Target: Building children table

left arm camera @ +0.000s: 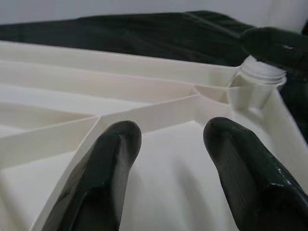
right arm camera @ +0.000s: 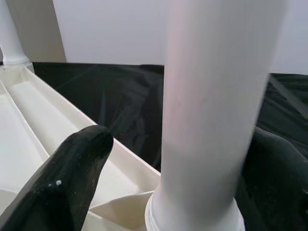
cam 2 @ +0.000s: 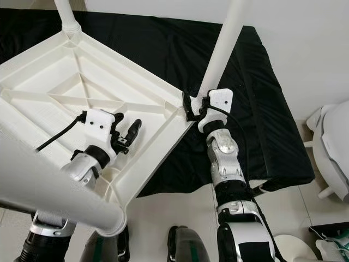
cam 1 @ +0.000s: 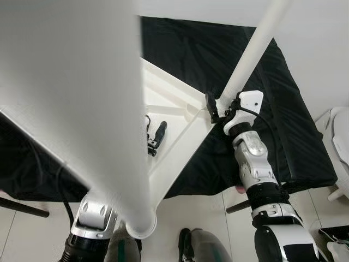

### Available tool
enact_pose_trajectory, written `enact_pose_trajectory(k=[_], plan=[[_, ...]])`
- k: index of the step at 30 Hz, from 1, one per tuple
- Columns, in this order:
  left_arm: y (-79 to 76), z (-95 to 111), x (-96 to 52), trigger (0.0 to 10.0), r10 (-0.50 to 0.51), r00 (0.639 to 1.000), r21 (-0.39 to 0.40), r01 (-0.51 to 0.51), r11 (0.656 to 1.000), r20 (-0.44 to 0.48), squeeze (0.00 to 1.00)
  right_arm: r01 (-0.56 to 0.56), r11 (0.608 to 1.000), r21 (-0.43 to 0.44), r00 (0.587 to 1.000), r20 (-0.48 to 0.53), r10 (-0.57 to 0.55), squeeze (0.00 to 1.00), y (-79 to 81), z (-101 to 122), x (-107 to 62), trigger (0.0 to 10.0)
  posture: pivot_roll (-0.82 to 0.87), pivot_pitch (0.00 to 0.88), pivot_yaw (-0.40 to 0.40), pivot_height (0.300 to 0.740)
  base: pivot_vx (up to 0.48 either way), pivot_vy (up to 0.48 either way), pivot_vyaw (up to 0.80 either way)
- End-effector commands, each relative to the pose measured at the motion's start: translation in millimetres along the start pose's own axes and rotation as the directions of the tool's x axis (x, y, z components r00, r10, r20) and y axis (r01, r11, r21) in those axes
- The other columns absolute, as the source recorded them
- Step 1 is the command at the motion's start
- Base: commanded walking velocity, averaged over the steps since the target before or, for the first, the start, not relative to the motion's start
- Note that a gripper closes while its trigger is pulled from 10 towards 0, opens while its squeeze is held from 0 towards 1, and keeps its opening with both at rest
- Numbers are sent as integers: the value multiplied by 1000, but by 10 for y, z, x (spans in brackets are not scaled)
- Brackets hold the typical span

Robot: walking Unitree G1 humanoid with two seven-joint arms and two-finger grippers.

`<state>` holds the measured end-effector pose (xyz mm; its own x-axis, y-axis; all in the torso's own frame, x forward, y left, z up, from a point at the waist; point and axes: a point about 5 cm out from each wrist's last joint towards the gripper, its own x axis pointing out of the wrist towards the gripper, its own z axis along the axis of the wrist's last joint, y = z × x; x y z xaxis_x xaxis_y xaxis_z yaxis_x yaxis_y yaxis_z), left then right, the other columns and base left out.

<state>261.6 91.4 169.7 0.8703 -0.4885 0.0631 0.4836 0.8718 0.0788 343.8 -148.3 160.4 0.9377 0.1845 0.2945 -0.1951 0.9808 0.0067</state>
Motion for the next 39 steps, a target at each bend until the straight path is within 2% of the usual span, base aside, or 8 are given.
enact_pose_trajectory(k=[1, 8, 13, 15, 19, 24, 34, 39], plan=[[-8, -20, 14, 10000, -10, 1000, -1, 10, 1000, -4, 0, 51, 999, -9, 998, 23, -51, 0, -84, 31, -20, 10000, -31, 133, -12, 740, 0, 0, 0], [37, 9, 36, 10000, -10, 1000, 8, 10, 1000, 6, 0, 217, 976, -2, 973, 76, -217, 0, -217, 162, -89, 10000, -25, 135, -14, 740, 0, 0, 0], [69, 19, 31, 10000, -7, 1000, 12, 7, 1000, 9, 0, 246, 969, 0, 967, 69, -246, 0, -170, 151, -210, 10000, -17, 132, -20, 740, 0, 0, 0], [99, 24, 21, 10000, -8, 1000, 12, 8, 1000, 10, 0, 255, 967, 13, 965, 59, -255, 0, -113, 137, -333, 10000, -12, 126, -26, 740, 0, 0, 0], [132, 29, 10, 10000, -3, 1000, 15, 3, 1000, 13, 0, 210, 977, 29, 977, 36, -211, 0, -28, 109, -413, 10000, -13, 126, -27, 740, 0, 0, 0], [172, 60, 11, 10000, -6, 1000, 1, 6, 1000, 25, 0, 67, 993, 93, 997, 21, -69, 0, 135, 110, -509, 10000, -8, 119, -34, 740, 0, 0, 0], [317, 66, -74, 10000, -12, 1000, 57, 13, 998, -18, 0, 44, 995, 87, 999, -9, -44, 0, 163, 186, -664, 10000, -9, 106, -43, 740, 0, 0, 0], [391, 53, -229, 10000, -46, 995, 94, 54, 994, -83, 0, -2, 995, 104, 1000, 3, 1, 0, 190, 245, -717, 10000, -18, 102, -35, 740, 0, 0, 0]])
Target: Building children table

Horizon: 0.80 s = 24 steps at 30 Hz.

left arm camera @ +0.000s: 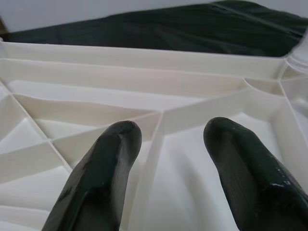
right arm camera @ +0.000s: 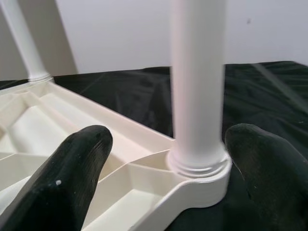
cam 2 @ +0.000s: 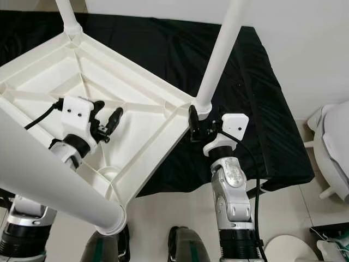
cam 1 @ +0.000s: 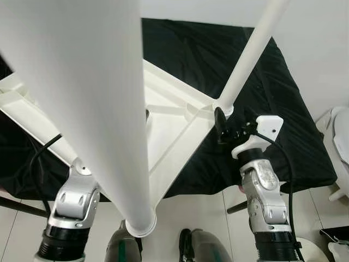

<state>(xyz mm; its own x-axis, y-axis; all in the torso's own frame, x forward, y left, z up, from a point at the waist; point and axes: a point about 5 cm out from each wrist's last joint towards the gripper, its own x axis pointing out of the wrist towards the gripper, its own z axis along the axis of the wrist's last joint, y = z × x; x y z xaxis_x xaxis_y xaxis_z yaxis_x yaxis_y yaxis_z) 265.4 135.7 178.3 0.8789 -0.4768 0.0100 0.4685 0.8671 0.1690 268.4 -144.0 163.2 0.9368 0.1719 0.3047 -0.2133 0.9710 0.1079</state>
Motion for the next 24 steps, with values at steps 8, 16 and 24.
enact_pose_trajectory(k=[8, 16, 24], plan=[[101, -30, -197, 10000, -73, 993, 52, 78, 996, -89, 0, -40, 999, -1, 999, -17, 40, 0, 4, 27, -63, 10000, -17, 101, -34, 740, 0, 0, 0], [245, -39, -317, 10000, -59, 986, 57, 69, 996, -153, 0, -59, 998, -2, 997, -40, 59, 0, -7, 35, -97, 10000, -15, 100, -37, 740, 0, 0, 0], [290, -119, -429, 10000, -87, 967, 133, 121, 984, -241, 0, -110, 994, -2, 992, -56, 110, 0, 15, 46, -158, 10000, -13, 106, -47, 740, 0, 0, 0]])
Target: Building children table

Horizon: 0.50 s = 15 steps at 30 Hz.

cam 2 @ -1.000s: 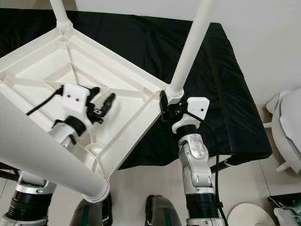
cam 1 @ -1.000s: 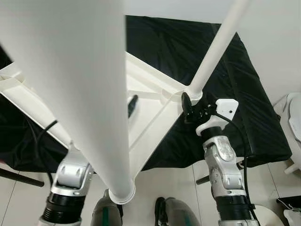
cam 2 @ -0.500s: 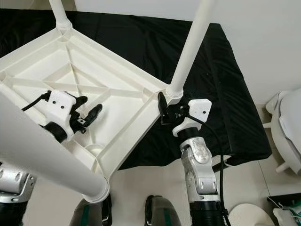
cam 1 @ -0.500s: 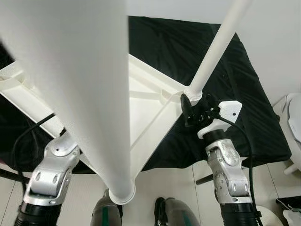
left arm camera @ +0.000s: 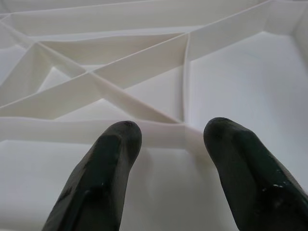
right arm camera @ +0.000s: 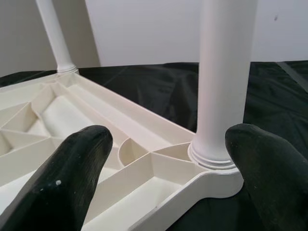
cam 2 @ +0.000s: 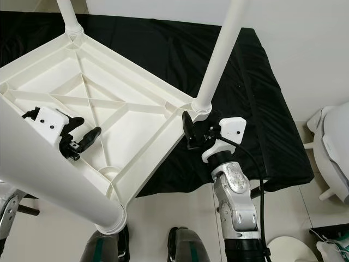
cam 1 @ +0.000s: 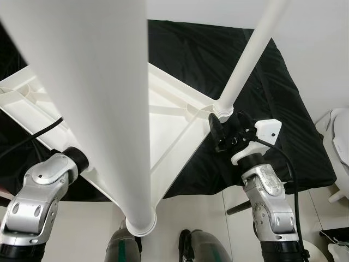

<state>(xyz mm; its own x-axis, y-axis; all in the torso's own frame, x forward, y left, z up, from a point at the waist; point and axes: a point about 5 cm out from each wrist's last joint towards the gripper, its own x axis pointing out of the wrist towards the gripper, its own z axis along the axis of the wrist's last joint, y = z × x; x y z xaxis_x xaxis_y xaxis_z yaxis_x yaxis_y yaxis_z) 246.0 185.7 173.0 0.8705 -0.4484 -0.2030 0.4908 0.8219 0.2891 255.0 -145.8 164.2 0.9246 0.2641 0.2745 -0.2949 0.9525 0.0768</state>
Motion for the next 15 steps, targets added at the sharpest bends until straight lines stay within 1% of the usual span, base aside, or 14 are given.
enact_pose_trajectory(k=[1, 2, 4, 6, 7, 8, 11, 14, 15], plan=[[-46, -10, -16, 10000, -75, 997, 27, 75, 997, -19, 0, -21, 1000, 1, 1000, -16, 21, 0, 5, -4, -32, 10000, -13, 106, -47, 740, 0, 0, 0], [-46, -10, -16, 10000, -75, 997, 27, 75, 997, -19, 0, -21, 1000, 1, 1000, -16, 21, 0, 5, -4, -32, 10000, -13, 106, -47, 740, 0, 0, 0], [-51, -23, -5, 10000, -92, 995, 66, 95, 993, -40, 0, -30, 1000, -8, 999, -20, 30, 0, -7, 4, -42, 10000, -13, 105, -46, 740, 0, 0, 0], [-58, -32, 6, 10000, -100, 994, 78, 104, 992, -52, 0, -31, 999, -9, 999, -21, 31, 0, -12, 9, -40, 10000, -14, 105, -46, 740, 0, 0, 0], [-83, -43, 36, 10000, -112, 992, 105, 119, 987, -65, 0, -32, 999, -9, 999, -19, 31, 0, -12, 16, -30, 10000, -13, 106, -46, 740, 0, 0, 0], [-83, -43, 36, 10000, -112, 992, 105, 119, 987, -65, 0, -32, 999, -9, 999, -19, 31, 0, -12, 16, -30, 10000, -13, 106, -46, 740, 0, 0, 0], [-137, -46, 122, 10000, -130, 988, 181, 144, 973, -88, 0, -34, 999, -7, 999, -15, 34, 0, -1, 28, -8, 10000, -15, 102, -41, 740, 0, 0, 0], [-153, -37, 158, 10000, -136, 987, 190, 151, 970, -87, 0, -34, 999, -6, 999, -15, 34, 0, 1, 29, -4, 10000, -16, 102, -39, 740, 0, 0, 0], [-170, -10, 215, 10000, -138, 987, 197, 152, 969, -81, 0, -34, 999, -7, 999, -13, 34, 0, 2, 35, 5, 10000, -18, 103, -38, 740, 0, 0, 0]])
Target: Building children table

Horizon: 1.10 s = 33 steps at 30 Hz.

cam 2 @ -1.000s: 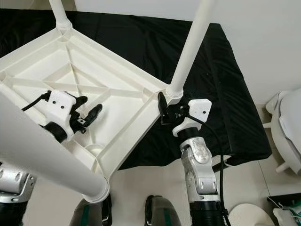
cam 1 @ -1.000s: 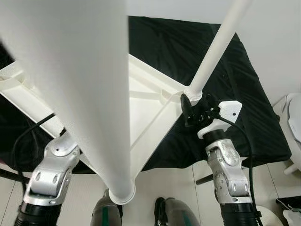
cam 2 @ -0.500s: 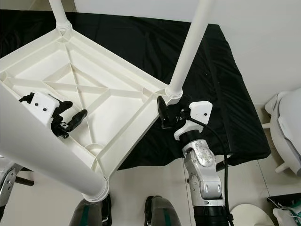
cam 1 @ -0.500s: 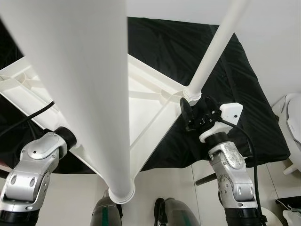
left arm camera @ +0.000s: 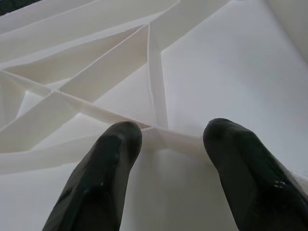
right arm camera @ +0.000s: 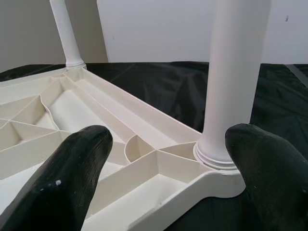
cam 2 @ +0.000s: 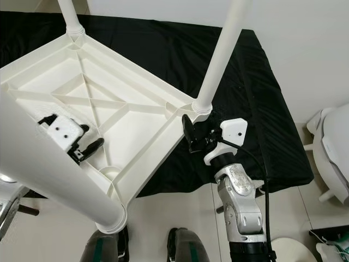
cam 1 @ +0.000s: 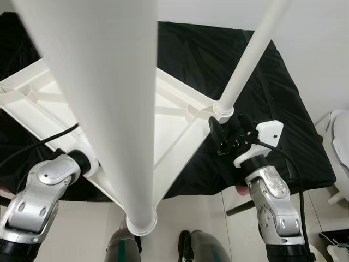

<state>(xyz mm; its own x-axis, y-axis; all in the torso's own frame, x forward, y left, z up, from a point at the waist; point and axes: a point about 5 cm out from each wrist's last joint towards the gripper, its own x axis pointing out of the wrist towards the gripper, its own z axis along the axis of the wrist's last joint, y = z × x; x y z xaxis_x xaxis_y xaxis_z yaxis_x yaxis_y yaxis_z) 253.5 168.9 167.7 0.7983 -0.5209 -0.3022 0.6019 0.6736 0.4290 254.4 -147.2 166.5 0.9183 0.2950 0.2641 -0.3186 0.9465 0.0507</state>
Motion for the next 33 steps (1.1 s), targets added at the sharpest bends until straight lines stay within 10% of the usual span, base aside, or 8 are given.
enact_pose_trajectory(k=[1, 16, 24, 33], plan=[[-48, -8, 71, 10000, -16, 1000, 11, 17, 1000, -8, 0, -3, 1000, 12, 1000, 0, 3, 0, 11, 10, 8, 10000, -18, 103, -38, 740, 0, 0, 0], [-34, 248, 483, 10000, 4, 999, 44, -6, 999, 46, 0, 0, 1000, 16, 1000, -2, 0, 0, 41, 17, -6, 10000, -48, 102, -9, 740, 0, 0, 0], [265, 317, 255, 10000, 123, 992, 61, -125, 990, 33, 0, -16, 1000, 7, 1000, -26, 16, 0, 58, -14, -96, 10000, -47, 98, -16, 740, 0, 0, 0], [214, 197, 61, 10000, 20, 998, 122, -13, 992, -59, 0, -54, 998, -18, 997, -49, 53, 0, 14, -25, -140, 10000, -38, 100, -35, 740, 0, 0, 0]])
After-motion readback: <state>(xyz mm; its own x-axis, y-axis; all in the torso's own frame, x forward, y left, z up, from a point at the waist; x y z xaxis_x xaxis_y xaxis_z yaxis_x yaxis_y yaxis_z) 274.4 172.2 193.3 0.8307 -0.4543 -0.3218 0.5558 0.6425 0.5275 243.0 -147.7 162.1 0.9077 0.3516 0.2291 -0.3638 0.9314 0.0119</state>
